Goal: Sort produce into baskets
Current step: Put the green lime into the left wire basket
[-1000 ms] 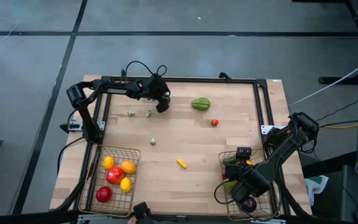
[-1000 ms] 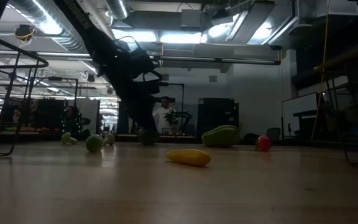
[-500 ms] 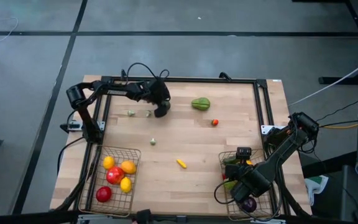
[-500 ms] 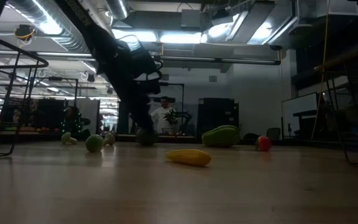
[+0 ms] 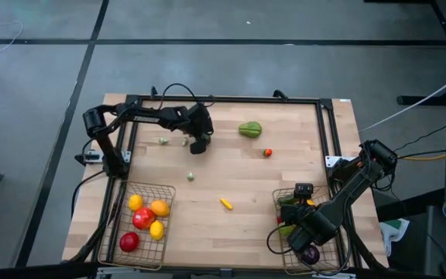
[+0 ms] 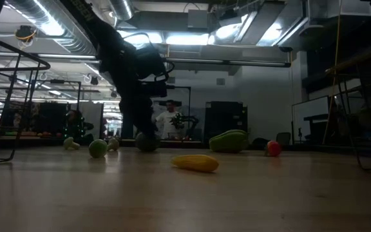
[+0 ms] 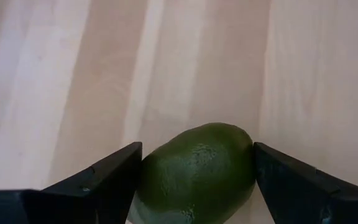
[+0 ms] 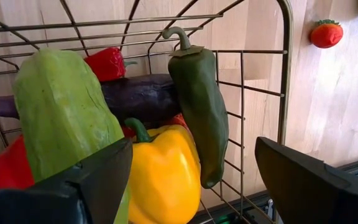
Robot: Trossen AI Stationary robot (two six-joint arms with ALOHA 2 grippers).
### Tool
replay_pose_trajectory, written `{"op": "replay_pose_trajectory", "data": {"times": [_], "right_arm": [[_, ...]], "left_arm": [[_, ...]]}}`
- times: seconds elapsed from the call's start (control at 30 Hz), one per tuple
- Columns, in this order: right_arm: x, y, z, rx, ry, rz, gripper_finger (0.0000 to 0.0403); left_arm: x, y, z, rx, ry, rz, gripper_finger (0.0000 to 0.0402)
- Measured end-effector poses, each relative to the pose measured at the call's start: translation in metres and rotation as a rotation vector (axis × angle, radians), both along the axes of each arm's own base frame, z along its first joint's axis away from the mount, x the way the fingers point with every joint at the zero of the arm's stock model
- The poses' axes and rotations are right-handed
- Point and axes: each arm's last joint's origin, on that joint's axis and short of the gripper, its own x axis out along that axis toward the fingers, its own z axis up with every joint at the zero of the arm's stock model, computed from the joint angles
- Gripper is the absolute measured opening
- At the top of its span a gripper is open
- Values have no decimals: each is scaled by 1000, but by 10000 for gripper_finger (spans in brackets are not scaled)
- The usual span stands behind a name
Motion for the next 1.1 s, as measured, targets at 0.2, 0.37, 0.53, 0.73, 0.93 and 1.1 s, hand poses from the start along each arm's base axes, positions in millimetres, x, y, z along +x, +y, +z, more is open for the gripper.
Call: {"op": "replay_pose_trajectory", "data": {"times": [0.2, 0.37, 0.53, 0.73, 0.93, 1.1], "right_arm": [[0, 0, 0, 0, 0, 0, 337], [0, 0, 0, 2, -2, 0, 337], [0, 1, 0, 5, -5, 0, 337], [3, 3, -1, 28, -26, 0, 337], [3, 4, -1, 38, -37, 0, 337], [3, 4, -1, 38, -37, 1, 337]], "left_arm": [[2, -8, -1, -24, 12, 11, 271], [5, -16, -1, -45, 11, 25, 268], [8, -23, -2, -154, -20, 226, 267], [10, -26, -2, -321, -75, 554, 267], [10, -26, -2, -393, -94, 691, 267], [11, -28, -2, -472, -95, 698, 266]]}}
